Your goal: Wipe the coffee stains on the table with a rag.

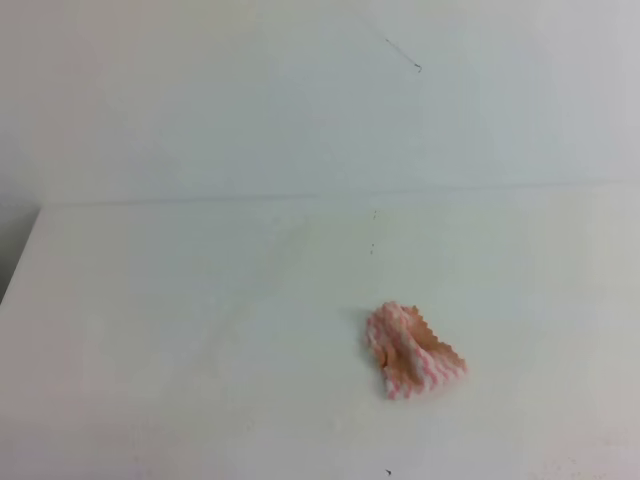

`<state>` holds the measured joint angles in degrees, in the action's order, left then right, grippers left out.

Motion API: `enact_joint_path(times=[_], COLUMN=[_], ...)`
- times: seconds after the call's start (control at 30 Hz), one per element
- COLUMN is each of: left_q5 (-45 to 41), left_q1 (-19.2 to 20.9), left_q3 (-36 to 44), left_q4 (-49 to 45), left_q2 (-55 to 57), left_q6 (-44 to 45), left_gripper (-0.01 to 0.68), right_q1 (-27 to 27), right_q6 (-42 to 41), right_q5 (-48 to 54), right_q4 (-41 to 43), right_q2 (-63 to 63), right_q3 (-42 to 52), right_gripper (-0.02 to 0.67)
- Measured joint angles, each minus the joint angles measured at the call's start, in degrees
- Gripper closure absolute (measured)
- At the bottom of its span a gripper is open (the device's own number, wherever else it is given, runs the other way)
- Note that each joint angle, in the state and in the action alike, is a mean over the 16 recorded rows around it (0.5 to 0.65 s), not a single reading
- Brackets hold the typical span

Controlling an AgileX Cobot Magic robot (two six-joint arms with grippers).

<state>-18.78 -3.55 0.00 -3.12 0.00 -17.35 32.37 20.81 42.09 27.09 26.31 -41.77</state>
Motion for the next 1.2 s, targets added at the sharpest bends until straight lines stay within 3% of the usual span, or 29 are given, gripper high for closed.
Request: enact_joint_path(times=[0.2, 0.4, 0.97, 1.2], left_q5=[0.0, 0.0, 0.0, 0.0], left_q1=[0.0, 0.0, 0.0, 0.0], left_q3=[0.0, 0.0, 0.0, 0.0], left_q4=[0.0, 0.0, 0.0, 0.0], left_q2=[0.0, 0.0, 0.0, 0.0], left_q6=[0.0, 0.0, 0.0, 0.0], left_gripper=[0.674, 0.674, 0.674, 0.674], right_q1=[0.0, 0.0, -0.2, -5.4], right_q6=[4.7, 7.0, 8.1, 8.1], right_q5=[-3.3, -8.3, -12.6, -13.6], right_q4=[-0.4, -2.2, -7.2, -7.4], right_q2=[-14.4, -20.6, -21.5, -22.9], right_q3=[13.1, 20.8, 28.9, 31.7], right_gripper=[0.649, 0.649, 0.650, 0.650])
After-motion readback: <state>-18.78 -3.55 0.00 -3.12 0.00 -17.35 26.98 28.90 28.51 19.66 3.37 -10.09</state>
